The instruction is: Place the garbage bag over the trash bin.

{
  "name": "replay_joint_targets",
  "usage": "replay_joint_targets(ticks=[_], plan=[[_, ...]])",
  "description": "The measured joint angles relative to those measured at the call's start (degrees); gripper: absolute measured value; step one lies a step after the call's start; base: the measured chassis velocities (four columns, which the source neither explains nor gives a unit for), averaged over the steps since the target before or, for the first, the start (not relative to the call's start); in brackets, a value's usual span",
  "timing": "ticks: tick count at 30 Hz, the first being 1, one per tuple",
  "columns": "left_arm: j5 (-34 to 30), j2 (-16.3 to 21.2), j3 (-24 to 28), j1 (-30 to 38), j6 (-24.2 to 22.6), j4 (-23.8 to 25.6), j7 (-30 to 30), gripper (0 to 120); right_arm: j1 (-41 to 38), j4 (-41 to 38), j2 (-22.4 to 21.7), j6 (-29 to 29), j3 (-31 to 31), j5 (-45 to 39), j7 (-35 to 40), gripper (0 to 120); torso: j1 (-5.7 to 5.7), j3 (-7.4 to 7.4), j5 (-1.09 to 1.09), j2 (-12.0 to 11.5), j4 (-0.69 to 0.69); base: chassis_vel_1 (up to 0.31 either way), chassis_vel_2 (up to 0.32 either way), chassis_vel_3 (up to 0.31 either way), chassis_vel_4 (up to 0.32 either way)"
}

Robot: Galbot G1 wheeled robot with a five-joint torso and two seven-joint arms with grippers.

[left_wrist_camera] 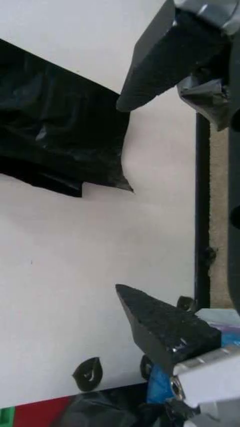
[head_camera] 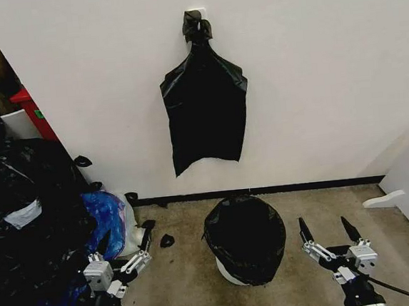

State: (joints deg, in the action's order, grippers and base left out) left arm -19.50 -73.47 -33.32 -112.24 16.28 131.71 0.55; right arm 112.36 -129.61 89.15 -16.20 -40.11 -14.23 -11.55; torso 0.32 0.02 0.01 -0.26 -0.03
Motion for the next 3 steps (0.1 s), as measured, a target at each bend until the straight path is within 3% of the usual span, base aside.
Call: replay_joint_targets(ticks=[3], plan=[[0.78,0.04,0.07,0.05,-0.57,0.18,-0.53,100,-0.07,0.04,-0.08,0.22,0.03,0.31,0.73,100,0.0,0.0,0.0,0.0,0.0,0.0,0.0,0.0,0.0]])
